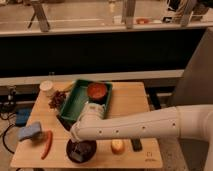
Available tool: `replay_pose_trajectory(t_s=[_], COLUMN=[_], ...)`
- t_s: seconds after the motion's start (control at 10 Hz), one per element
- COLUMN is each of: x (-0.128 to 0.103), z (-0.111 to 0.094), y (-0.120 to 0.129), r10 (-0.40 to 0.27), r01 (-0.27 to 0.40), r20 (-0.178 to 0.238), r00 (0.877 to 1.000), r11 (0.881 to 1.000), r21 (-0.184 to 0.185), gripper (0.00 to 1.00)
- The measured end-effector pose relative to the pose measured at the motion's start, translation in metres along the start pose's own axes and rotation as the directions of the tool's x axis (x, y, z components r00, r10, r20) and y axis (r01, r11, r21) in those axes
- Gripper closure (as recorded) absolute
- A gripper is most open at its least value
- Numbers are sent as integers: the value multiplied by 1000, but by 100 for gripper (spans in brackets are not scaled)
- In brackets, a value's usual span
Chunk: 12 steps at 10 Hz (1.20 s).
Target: Wipe purple bowl with brush
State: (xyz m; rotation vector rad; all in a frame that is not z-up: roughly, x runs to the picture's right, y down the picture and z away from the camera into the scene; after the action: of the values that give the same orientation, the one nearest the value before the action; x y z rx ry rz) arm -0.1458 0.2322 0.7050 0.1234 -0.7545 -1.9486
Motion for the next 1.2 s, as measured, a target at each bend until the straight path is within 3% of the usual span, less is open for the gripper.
replay_pose_trajectory(t_s=[0.4, 0.7, 0.9, 1.2], x=[-14, -3, 14, 36], z=[-21, -24, -11, 11], y=[32, 61, 66, 46], r10=[68, 91, 73, 29], r01=[-68, -93, -74, -30], r20=[-6, -26, -26, -16], r00=[998, 996, 997, 999], r11=[995, 991, 993, 998], r21=[-68, -97, -86, -49], gripper=[100, 100, 100, 100])
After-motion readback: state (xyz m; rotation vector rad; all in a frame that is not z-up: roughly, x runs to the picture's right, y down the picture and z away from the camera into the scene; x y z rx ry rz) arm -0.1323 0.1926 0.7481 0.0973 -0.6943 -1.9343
